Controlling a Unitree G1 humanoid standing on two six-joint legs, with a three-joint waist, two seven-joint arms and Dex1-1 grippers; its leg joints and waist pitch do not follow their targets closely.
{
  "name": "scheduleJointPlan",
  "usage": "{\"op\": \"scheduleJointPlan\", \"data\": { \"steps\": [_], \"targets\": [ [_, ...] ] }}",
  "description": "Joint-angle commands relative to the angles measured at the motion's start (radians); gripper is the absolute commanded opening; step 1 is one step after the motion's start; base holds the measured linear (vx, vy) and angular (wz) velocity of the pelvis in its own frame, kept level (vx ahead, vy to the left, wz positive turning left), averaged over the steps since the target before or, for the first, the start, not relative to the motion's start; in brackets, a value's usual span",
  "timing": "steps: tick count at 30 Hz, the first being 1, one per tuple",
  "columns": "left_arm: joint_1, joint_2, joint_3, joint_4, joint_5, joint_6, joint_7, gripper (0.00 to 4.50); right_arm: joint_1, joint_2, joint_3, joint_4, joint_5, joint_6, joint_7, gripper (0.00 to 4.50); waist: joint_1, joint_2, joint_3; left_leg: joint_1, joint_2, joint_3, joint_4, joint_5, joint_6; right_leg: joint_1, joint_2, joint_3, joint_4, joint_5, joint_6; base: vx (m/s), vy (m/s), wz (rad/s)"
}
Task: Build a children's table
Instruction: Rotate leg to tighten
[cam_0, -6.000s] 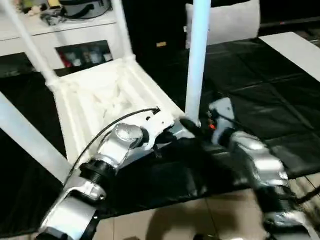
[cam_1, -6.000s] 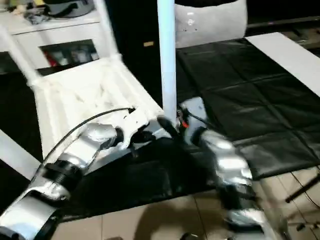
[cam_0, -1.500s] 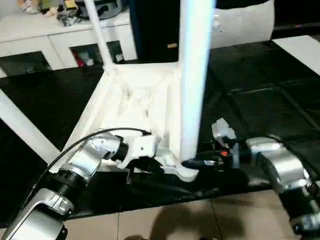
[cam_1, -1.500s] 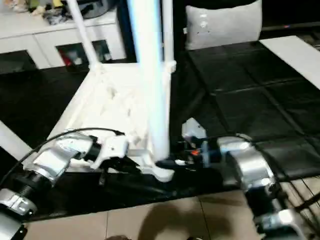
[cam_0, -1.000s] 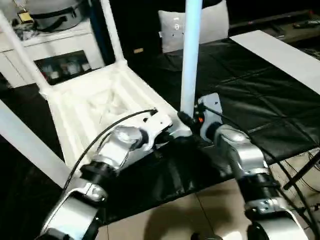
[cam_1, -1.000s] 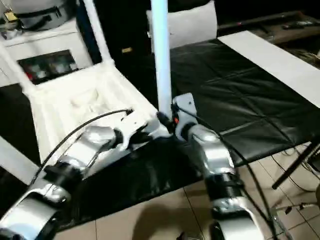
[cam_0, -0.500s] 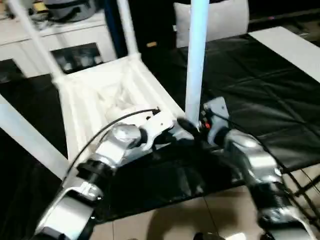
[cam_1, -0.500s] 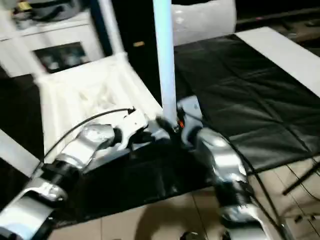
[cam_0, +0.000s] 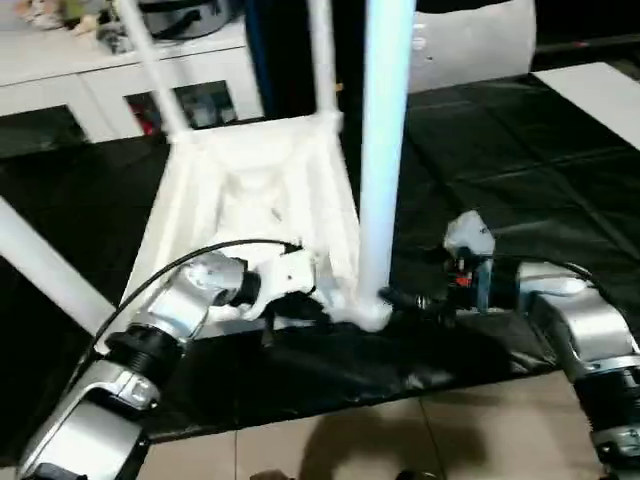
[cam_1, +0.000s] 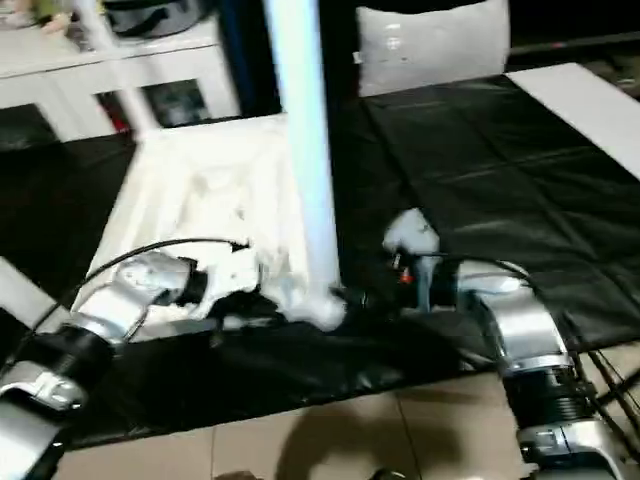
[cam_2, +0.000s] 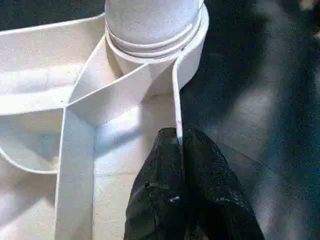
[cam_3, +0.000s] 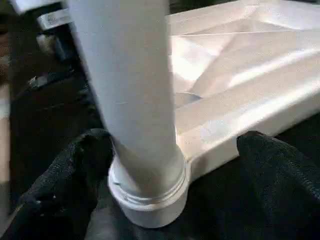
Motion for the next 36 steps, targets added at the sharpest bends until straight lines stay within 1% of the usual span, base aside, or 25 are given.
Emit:
{"op": "scheduleJointPlan", "data": {
  "steps": [1, 2, 3, 4, 5, 6, 7, 8, 14, 16, 17, 18, 20, 21, 23, 26, 28, 29, 30, 32, 35, 36],
  "targets": [
    [0.007, 0.016, -0.044, -0.047, -0.004, -0.045, -0.097, 0.0, -0.024, -0.009, 0.023, 0.009, 0.015, -0.007, 0.066, 4.45, 0.001, -0.024, -0.075, 0.001, 0.052, -0.015, -0.066, -0.043, 0.129, 0.068, -0.077, 0.075, -0.064, -0.309, -0.006, 0.0, 0.0, 0.0],
    [0.007, 0.017, -0.045, -0.047, -0.004, -0.046, -0.099, 0.0, -0.025, -0.009, 0.024, 0.01, 0.016, -0.008, 0.07, 4.28, 0.005, -0.025, -0.075, 0.002, 0.052, -0.014, -0.066, -0.044, 0.128, 0.068, -0.077, 0.075, -0.063, -0.311, -0.008, 0.0, 0.0, 0.0],
    [0.007, 0.019, -0.048, -0.05, -0.006, -0.048, -0.11, 0.0, -0.027, -0.008, 0.027, 0.012, 0.021, -0.012, 0.085, 4.28, 0.008, -0.025, -0.075, 0.002, 0.053, -0.014, -0.067, -0.049, 0.126, 0.068, -0.078, 0.075, -0.063, -0.317, -0.009, 0.0, 0.0, 0.0],
    [0.007, 0.021, -0.049, -0.053, -0.007, -0.05, -0.121, 0.0, -0.029, -0.008, 0.03, 0.016, 0.026, -0.019, 0.098, 4.18, 0.011, -0.025, -0.075, 0.002, 0.053, -0.014, -0.067, -0.051, 0.124, 0.067, -0.077, 0.075, -0.063, -0.322, -0.009, 0.0, 0.0, 0.0],
    [0.008, 0.025, -0.052, -0.063, -0.01, -0.049, -0.141, 0.0, -0.03, -0.004, 0.034, 0.02, 0.032, -0.019, 0.109, 4.07, 0.014, -0.03, -0.075, 0.002, 0.054, -0.014, -0.068, -0.049, 0.122, 0.068, -0.078, 0.076, -0.063, -0.328, -0.006, 0.0, 0.0, 0.0],
    [0.008, 0.025, -0.052, -0.063, -0.01, -0.049, -0.141, 0.0, -0.03, -0.004, 0.034, 0.02, 0.032, -0.019, 0.109, 4.07, 0.016, -0.029, -0.075, 0.002, 0.055, -0.014, -0.068, -0.046, 0.12, 0.068, -0.079, 0.077, -0.061, -0.327, -0.006, 0.0, 0.0, 0.0],
    [0.009, 0.026, -0.052, -0.07, -0.013, -0.046, -0.147, 0.0, -0.03, -0.002, 0.037, 0.023, 0.031, -0.019, 0.113, 3.96, 0.016, -0.028, -0.075, 0.004, 0.057, -0.015, -0.068, -0.042, 0.118, 0.066, -0.078, 0.078, -0.061, -0.319, -0.01, 0.0, 0.0, 0.0],
    [0.012, 0.03, -0.054, -0.078, -0.017, -0.043, -0.152, 0.0, -0.029, 0.0, 0.043, 0.024, 0.033, -0.019, 0.119, 3.84, 0.017, -0.032, -0.075, 0.002, 0.055, -0.014, -0.068, -0.039, 0.118, 0.068, -0.078, 0.079, -0.06, -0.319, -0.01, 0.0, 0.0, 0.0],
    [0.019, 0.038, -0.057, -0.089, -0.022, -0.045, -0.167, 0.0, -0.03, 0.016, 0.051, 0.026, 0.054, -0.008, 0.15, 3.31, 0.019, -0.028, -0.075, 0.003, 0.055, -0.012, -0.068, -0.038, 0.118, 0.066, -0.077, 0.079, -0.061, -0.322, -0.012, 0.0, 0.0, 0.0],
    [0.022, 0.037, -0.058, -0.092, -0.021, -0.044, -0.171, 0.0, -0.035, 0.036, 0.048, 0.032, 0.067, 0.003, 0.153, 3.18, 0.02, -0.028, -0.076, 0.004, 0.056, -0.012, -0.068, -0.039, 0.117, 0.065, -0.077, 0.079, -0.061, -0.322, -0.014, 0.0, 0.0, 0.0],
    [0.022, 0.037, -0.058, -0.092, -0.021, -0.044, -0.171, 0.0, -0.035, 0.036, 0.048, 0.032, 0.067, 0.003, 0.153, 3.18, 0.021, -0.028, -0.077, 0.005, 0.056, -0.012, -0.068, -0.037, 0.116, 0.066, -0.077, 0.079, -0.061, -0.32, -0.015, 0.0, 0.0, 0.0],
    [0.022, 0.036, -0.059, -0.092, -0.019, -0.042, -0.169, 0.0, -0.038, 0.044, 0.049, 0.038, 0.07, 0.007, 0.151, 2.98, 0.021, -0.027, -0.077, 0.004, 0.056, -0.013, -0.068, -0.036, 0.115, 0.065, -0.077, 0.08, -0.06, -0.316, -0.016, 0.0, 0.0, 0.0],
    [0.021, 0.035, -0.06, -0.093, -0.017, -0.039, -0.165, 0.0, -0.04, 0.051, 0.055, 0.046, 0.069, 0.006, 0.149, 2.83, 0.023, -0.027, -0.076, 0.003, 0.054, -0.012, -0.068, -0.038, 0.113, 0.066, -0.077, 0.079, -0.061, -0.319, -0.016, 0.0, 0.0, 0.0],
    [0.021, 0.036, -0.06, -0.094, -0.017, -0.038, -0.164, 0.0, -0.039, 0.052, 0.058, 0.046, 0.071, 0.012, 0.15, 2.83, 0.023, -0.028, -0.076, 0.003, 0.055, -0.012, -0.068, -0.037, 0.111, 0.067, -0.077, 0.079, -0.061, -0.321, -0.014, 0.0, 0.0, 0.0],
    [0.022, 0.037, -0.06, -0.097, -0.017, -0.035, -0.164, 0.0, -0.038, 0.056, 0.062, 0.045, 0.075, 0.02, 0.153, 2.55, 0.023, -0.029, -0.075, 0.004, 0.053, -0.011, -0.069, -0.044, 0.107, 0.067, -0.076, 0.078, -0.064, -0.337, -0.006, 0.0, 0.0, 0.0],
    [0.025, 0.041, -0.059, -0.101, -0.016, -0.033, -0.163, 0.0, -0.037, 0.06, 0.062, 0.047, 0.073, 0.025, 0.155, 2.42, 0.022, -0.028, -0.076, 0.003, 0.053, -0.011, -0.069, -0.041, 0.106, 0.067, -0.076, 0.078, -0.064, -0.338, -0.002, 0.0, 0.0, 0.0],
    [0.026, 0.042, -0.059, -0.101, -0.015, -0.033, -0.162, 0.0, -0.038, 0.061, 0.062, 0.05, 0.071, 0.025, 0.154, 2.14, 0.022, -0.028, -0.075, 0.003, 0.052, -0.011, -0.068, -0.041, 0.106, 0.066, -0.075, 0.078, -0.065, -0.341, -0.001, 0.0, 0.0, 0.0],
    [0.028, 0.042, -0.055, -0.102, -0.016, -0.027, -0.155, 0.0, -0.037, 0.075, 0.048, 0.045, 0.089, 0.038, 0.152, 2.08, 0.022, -0.03, -0.075, 0.004, 0.051, -0.01, -0.068, -0.042, 0.104, 0.066, -0.076, 0.078, -0.065, -0.345, 0.001, 0.0, 0.0, 0.0],
    [0.028, 0.042, -0.054, -0.102, -0.016, -0.026, -0.154, 0.0, -0.036, 0.077, 0.046, 0.045, 0.092, 0.04, 0.151, 2.04, 0.022, -0.027, -0.076, 0.004, 0.051, -0.011, -0.068, -0.04, 0.104, 0.066, -0.076, 0.078, -0.064, -0.343, 0.0, 0.0, 0.0, 0.0],
    [0.031, 0.035, -0.042, -0.101, -0.021, -0.013, -0.131, 0.0, -0.03, 0.09, 0.031, 0.031, 0.114, 0.057, 0.144, 1.96, 0.02, -0.025, -0.075, 0.005, 0.055, -0.012, -0.069, -0.043, 0.104, 0.066, -0.075, 0.078, -0.065, -0.337, -0.004, 0.0, 0.0, 0.0],
    [0.034, 0.019, -0.021, -0.104, -0.033, 0.016, -0.094, 0.0, -0.006, 0.106, 0.025, -0.008, 0.139, 0.086, 0.124, 1.93, 0.019, -0.027, -0.073, 0.005, 0.051, -0.01, -0.07, -0.054, 0.097, 0.066, -0.075, 0.077, -0.07, -0.363, 0.003, 0.0, 0.0, 0.0],
    [0.034, 0.019, -0.021, -0.104, -0.033, 0.016, -0.094, 0.0, -0.006, 0.106, 0.025, -0.008, 0.139, 0.086, 0.124, 1.93, 0.018, -0.03, -0.073, 0.005, 0.05, -0.009, -0.069, -0.054, 0.096, 0.067, -0.074, 0.076, -0.071, -0.367, 0.007, 0.0, 0.0, 0.0]
  ]
}}
